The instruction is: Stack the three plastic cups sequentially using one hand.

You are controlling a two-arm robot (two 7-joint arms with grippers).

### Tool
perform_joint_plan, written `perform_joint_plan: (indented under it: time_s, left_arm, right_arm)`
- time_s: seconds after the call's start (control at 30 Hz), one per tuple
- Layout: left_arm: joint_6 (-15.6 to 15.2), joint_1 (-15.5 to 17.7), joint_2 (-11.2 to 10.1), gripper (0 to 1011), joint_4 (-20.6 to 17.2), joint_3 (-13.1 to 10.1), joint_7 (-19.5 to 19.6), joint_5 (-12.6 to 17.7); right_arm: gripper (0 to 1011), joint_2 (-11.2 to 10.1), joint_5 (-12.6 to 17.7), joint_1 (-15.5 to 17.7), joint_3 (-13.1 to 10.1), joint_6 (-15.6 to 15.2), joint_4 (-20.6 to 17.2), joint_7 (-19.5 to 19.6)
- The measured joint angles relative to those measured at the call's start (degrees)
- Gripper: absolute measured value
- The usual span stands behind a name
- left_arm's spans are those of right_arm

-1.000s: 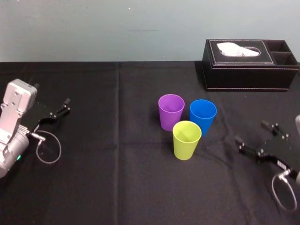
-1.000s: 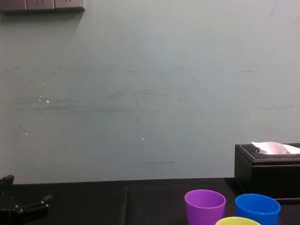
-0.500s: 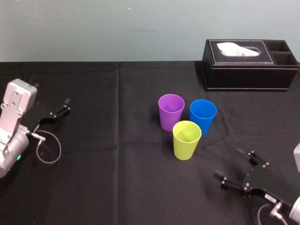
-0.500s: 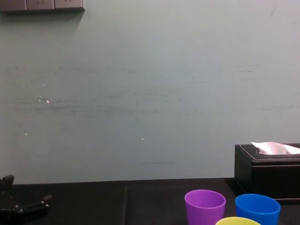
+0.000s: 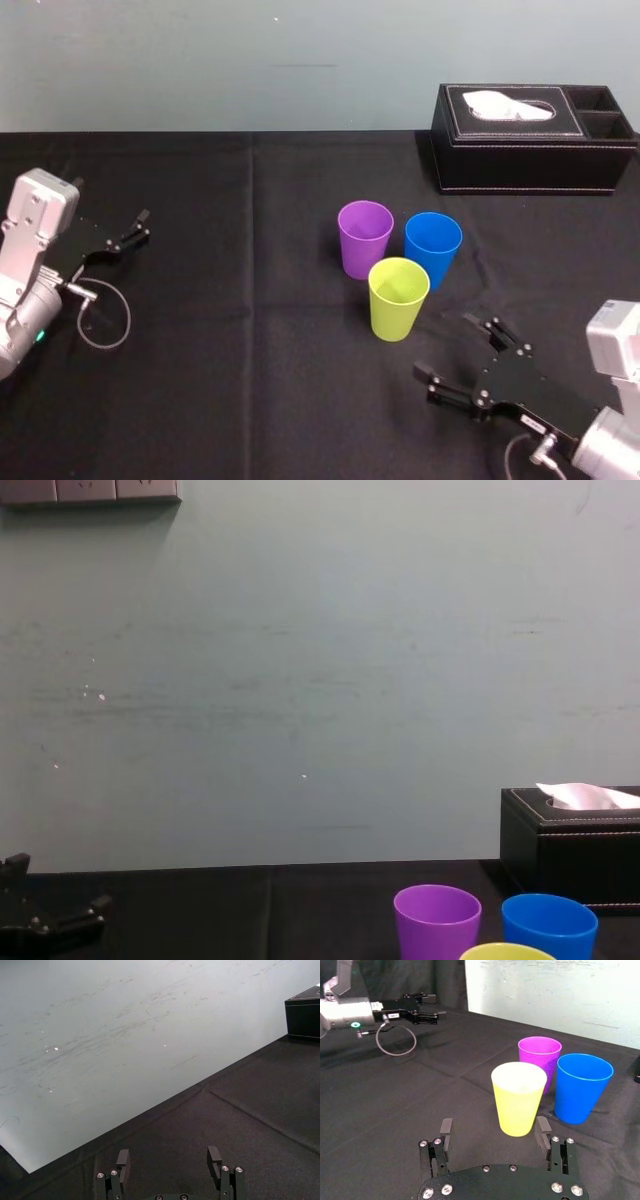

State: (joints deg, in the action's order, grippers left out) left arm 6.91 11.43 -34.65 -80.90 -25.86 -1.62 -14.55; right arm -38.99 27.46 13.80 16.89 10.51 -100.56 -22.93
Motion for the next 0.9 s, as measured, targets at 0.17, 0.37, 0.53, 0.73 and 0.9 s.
perform_joint_plan:
  time_s: [0.17, 0.37, 0.53, 0.73, 0.9]
  left_arm:
    - [0.0, 0.0, 0.0, 1011, 0.0, 0.0, 0.0, 0.0]
    - [0.0, 0.0, 0.0, 1011, 0.0, 0.0, 0.0, 0.0]
    - [0.0, 0.0, 0.0, 1011, 0.0, 0.0, 0.0, 0.0]
    - [0.0, 0.0, 0.0, 1011, 0.0, 0.0, 0.0, 0.0]
    - [0.0, 0.0, 0.0, 1011, 0.0, 0.0, 0.0, 0.0]
  right_arm:
    - [1000, 1.8, -1.6, -0.9, 0.4, -0.8, 0.5, 1.0]
    - [1000, 4.3, -3.8, -2.1, 0.7, -1.7, 1.6, 2.3]
    - [1000, 6.1, -5.1, -3.1, 1.0, -2.5, 2.5, 3.0]
    - [1000, 8.3, -7.0, -4.5, 1.6, -3.2, 3.8, 3.4]
    - [1000, 10.3, -9.1, -5.6, 1.8, -3.2, 4.8, 4.4]
